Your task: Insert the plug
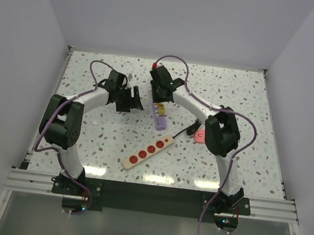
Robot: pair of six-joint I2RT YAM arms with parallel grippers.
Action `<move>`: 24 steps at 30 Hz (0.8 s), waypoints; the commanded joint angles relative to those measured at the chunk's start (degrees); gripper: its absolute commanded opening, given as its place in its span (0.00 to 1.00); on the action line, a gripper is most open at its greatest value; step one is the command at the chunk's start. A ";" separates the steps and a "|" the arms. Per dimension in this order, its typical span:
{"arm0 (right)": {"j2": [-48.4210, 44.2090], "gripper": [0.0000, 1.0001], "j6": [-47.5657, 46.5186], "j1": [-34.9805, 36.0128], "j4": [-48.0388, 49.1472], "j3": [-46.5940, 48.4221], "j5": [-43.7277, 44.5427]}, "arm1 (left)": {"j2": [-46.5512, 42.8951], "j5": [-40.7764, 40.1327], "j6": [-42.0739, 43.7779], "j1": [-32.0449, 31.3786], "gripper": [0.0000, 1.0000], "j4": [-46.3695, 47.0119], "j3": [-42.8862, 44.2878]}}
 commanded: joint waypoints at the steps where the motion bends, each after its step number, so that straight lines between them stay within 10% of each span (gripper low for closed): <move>1: -0.07 0.22 1.56 -2.53 -0.93 -4.62 1.45 | -1.31 0.77 1.17 0.46 0.76 0.38 -0.39; 24: -1.83 0.18 6.66 -6.92 4.96 -16.40 -4.97 | 0.18 1.91 1.52 0.28 0.74 0.38 2.07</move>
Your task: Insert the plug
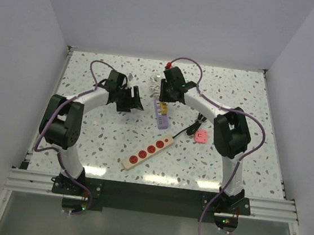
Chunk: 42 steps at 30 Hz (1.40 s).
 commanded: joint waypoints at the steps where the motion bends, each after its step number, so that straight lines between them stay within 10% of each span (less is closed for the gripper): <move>1: 3.74 0.18 0.27 -1.48 -5.11 -4.73 2.75 | 0.42 1.30 1.37 0.28 0.74 0.31 2.36; 24: 3.57 0.21 2.65 -1.92 -6.08 -2.89 4.15 | -0.45 1.21 1.45 -0.86 0.77 -0.74 3.85; 32: 4.09 0.56 3.44 -1.66 -6.78 3.17 3.98 | -4.32 0.16 2.16 -0.86 0.82 -2.41 3.06; 42: -1.26 0.75 3.79 -1.66 -2.05 4.41 1.96 | -7.83 -0.98 4.26 -0.86 0.83 -3.38 2.27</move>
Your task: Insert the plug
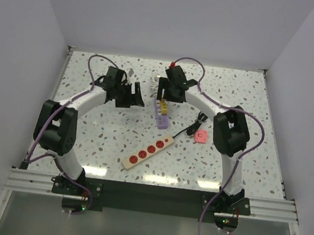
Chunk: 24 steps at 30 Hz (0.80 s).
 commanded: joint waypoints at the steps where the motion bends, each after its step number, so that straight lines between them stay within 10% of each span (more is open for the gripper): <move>1: -3.01 0.78 -0.05 -0.52 2.35 1.87 0.01 | -3.90 -0.92 2.58 -0.09 0.83 -0.38 0.13; 9: -11.52 0.91 -1.03 -0.52 9.66 -1.64 -6.68 | -8.73 -2.32 4.96 -0.44 0.84 0.50 -3.91; 24: -48.44 0.91 2.83 -0.52 -6.76 -37.13 12.30 | -10.32 -2.95 5.58 -9.58 0.84 3.83 -5.06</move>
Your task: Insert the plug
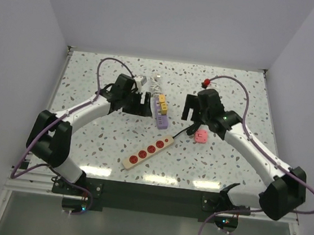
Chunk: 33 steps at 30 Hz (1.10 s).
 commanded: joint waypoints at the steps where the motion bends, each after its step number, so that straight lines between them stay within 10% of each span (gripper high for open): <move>1: -7.77 0.92 4.15 -0.06 -6.88 -8.33 6.58 | -2.17 2.39 0.18 -0.93 0.84 4.33 -0.23; 8: -16.06 0.96 7.77 -1.72 -5.94 -19.96 8.61 | -2.87 1.70 1.05 -1.55 0.86 3.38 -0.32; 33: 3.36 0.92 -1.02 -7.44 9.63 -22.96 1.93 | -5.77 2.48 0.96 -1.81 0.92 -1.55 0.82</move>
